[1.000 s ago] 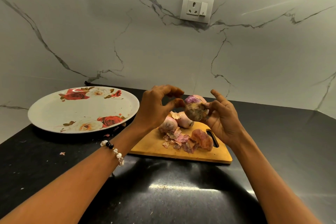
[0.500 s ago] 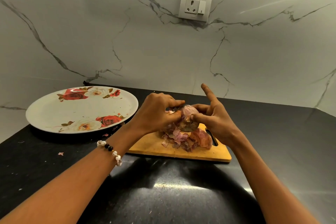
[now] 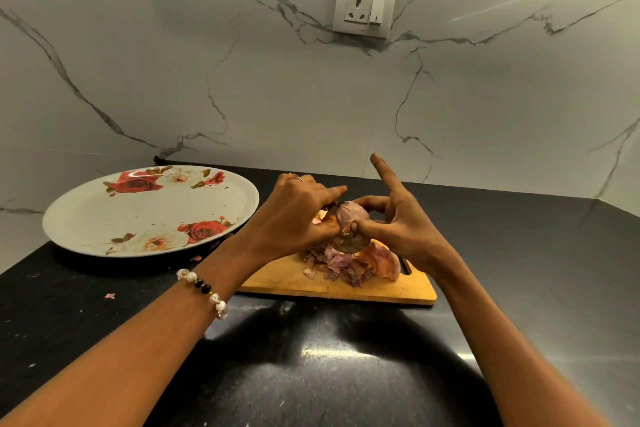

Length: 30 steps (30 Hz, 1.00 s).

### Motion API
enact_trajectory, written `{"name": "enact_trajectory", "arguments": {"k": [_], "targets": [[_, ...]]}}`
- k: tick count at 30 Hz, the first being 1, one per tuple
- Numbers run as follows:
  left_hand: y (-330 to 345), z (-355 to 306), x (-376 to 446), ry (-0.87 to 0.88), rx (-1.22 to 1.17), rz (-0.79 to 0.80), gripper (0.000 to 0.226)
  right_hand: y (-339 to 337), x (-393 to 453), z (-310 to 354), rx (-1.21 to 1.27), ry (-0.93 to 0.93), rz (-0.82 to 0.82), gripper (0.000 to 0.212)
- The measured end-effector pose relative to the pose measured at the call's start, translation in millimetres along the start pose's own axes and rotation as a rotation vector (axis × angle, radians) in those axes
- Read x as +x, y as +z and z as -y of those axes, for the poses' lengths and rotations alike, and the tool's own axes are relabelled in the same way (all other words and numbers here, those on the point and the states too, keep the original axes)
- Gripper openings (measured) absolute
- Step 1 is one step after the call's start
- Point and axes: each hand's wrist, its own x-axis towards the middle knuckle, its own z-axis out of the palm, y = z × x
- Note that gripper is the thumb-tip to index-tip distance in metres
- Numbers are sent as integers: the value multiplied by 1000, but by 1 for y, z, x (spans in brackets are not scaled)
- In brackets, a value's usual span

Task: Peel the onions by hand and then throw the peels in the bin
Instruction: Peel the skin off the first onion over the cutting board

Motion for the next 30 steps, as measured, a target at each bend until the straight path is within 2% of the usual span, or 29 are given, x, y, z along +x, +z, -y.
{"name": "enact_trajectory", "arguments": {"k": [4, 10, 19, 26, 30], "targets": [[-4, 3, 1, 17, 31, -14, 43, 1, -1, 3, 22, -3, 23, 105], [-6, 6, 1, -23, -94, -60, 41, -1, 0, 1, 112, 0, 5, 105], [-4, 14, 1, -165, -139, -229, 33, -4, 0, 2, 249, 0, -47, 107], [-8, 12, 2, -147, -156, -215, 24, -7, 2, -4, 291, 30, -102, 95], [-7, 12, 2, -156, -189, -216, 26, -6, 3, -4, 370, 54, -132, 101]]}}
